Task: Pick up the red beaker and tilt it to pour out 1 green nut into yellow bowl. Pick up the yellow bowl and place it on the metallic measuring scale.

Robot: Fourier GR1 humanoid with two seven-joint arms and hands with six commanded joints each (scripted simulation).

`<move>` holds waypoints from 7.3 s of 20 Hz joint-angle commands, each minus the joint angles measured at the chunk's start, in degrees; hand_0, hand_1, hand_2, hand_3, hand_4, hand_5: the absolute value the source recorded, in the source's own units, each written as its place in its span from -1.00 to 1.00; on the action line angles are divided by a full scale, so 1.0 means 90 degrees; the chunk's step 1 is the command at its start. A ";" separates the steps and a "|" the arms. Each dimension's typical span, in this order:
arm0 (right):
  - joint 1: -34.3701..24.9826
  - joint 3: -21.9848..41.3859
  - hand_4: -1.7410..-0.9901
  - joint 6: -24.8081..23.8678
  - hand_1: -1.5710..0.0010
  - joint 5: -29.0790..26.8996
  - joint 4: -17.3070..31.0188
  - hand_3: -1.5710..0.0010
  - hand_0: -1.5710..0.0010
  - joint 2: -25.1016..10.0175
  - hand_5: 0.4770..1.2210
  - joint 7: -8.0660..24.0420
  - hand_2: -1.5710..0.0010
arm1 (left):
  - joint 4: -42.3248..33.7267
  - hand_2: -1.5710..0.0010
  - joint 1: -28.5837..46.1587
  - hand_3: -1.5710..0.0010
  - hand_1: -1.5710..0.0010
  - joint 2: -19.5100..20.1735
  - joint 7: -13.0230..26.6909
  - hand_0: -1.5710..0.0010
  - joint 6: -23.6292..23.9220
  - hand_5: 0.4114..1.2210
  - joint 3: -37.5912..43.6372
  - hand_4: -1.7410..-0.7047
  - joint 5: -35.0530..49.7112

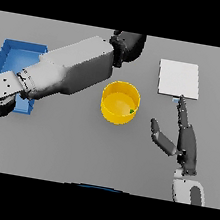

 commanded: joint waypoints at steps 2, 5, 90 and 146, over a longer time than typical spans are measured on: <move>-0.0114 0.0025 0.56 -0.0074 1.00 0.0114 0.0027 1.00 1.00 0.0012 -0.51 0.0076 1.00 | 0.0291 -1.00 -0.0373 -0.74 -1.00 0.0136 -0.0011 -1.00 0.0140 1.00 0.0296 -0.98 0.0274; -0.0132 0.0038 0.54 -0.0100 1.00 0.0167 0.0092 1.00 1.00 0.0007 -0.50 0.0041 1.00 | 0.1137 -1.00 -0.0895 -0.68 -1.00 0.0343 0.0232 -1.00 0.0362 1.00 0.0867 -0.97 0.0783; -0.4943 0.3711 0.28 0.3120 1.00 0.4263 0.3258 1.00 1.00 -0.2097 -0.36 -0.0532 1.00 | -0.2904 1.00 0.6046 1.00 1.00 0.4106 0.2999 1.00 0.3329 -0.32 0.4861 0.97 1.0289; -0.5818 0.1995 -1.00 0.2261 -1.00 0.3984 0.5149 -0.47 -1.00 -0.3077 1.00 -0.0440 -0.93 | -0.3374 1.00 0.6187 1.00 1.00 0.4414 0.3343 1.00 0.3407 -0.21 0.4843 0.97 1.0326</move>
